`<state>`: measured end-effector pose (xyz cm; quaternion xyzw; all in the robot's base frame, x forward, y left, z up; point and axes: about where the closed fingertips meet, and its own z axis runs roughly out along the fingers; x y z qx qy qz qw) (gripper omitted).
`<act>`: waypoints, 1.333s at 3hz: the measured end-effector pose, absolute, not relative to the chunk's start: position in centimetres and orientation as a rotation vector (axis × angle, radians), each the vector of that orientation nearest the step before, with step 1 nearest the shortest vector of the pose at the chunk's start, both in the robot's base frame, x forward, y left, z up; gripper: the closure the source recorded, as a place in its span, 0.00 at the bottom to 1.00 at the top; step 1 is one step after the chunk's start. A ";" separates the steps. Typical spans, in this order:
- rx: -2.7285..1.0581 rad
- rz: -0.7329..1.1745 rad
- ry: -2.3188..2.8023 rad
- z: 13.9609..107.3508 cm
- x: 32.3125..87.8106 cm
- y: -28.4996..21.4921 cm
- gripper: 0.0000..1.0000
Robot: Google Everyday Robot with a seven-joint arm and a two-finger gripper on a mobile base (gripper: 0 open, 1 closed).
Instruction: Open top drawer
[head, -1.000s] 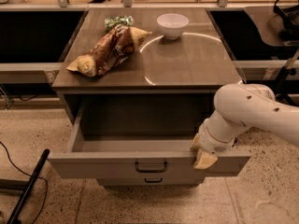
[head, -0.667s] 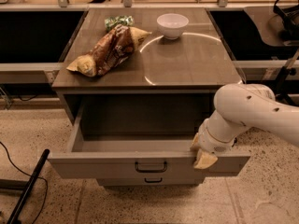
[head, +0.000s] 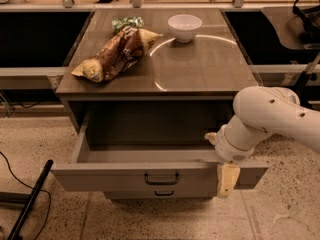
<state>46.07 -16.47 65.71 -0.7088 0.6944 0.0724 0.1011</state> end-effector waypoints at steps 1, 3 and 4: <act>-2.120 0.192 2.010 68.4 47.0 -17.7 0.00; -2.169 0.060 1.925 76.8 49.7 -20.1 0.00; -2.177 -0.061 1.887 81.0 50.3 -20.7 0.00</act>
Offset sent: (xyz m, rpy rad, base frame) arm 0.0482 -0.0471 0.1278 -0.0206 -0.1001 0.1056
